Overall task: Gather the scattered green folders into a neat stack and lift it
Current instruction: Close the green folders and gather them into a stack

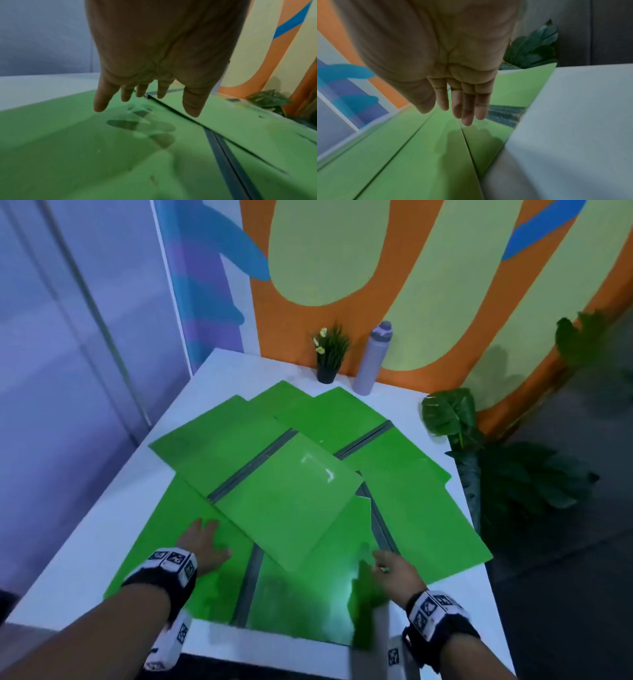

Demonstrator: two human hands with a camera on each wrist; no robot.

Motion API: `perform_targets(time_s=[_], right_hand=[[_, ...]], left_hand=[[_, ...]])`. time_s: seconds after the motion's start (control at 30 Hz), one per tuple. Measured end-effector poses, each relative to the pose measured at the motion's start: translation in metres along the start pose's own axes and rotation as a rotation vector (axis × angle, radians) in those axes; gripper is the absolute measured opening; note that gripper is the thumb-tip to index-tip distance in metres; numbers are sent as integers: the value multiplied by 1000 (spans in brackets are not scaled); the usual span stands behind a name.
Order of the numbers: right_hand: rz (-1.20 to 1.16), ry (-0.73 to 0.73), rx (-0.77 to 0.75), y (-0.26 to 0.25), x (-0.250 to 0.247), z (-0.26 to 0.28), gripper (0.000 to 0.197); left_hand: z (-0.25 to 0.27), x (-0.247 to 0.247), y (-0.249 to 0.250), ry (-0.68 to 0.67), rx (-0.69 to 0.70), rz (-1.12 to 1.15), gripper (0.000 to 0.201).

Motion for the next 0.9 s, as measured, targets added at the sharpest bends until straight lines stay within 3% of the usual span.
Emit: perform_targets(time_s=[0.07, 0.37, 0.53, 0.67, 0.8, 0.9], right_hand=[[-13, 15, 60, 2, 5, -7, 45], [-134, -38, 277, 2, 22, -17, 43], [-214, 31, 190, -4, 17, -22, 39], [-372, 164, 56, -20, -14, -13, 25], [-496, 303, 9, -20, -58, 8, 43], [-602, 385, 19, 1, -79, 8, 48]], left_hand=[[1, 13, -9, -24, -53, -66, 93], [14, 47, -18, -35, -52, -221, 106], [16, 42, -22, -14, -49, -161, 99], [14, 16, -17, 104, -30, 71, 101], [19, -28, -1, 244, 40, 252, 102], [33, -48, 26, 257, 172, 369, 97]])
Point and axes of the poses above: each hand's wrist, its own z-axis away from the middle knuckle, its own x-axis out of the palm, y = z × x, the point moved 7 cm from there along -z, towards the middle knuckle, and after that the axes turned 6 degrees about -x, right-handed, at the moved point
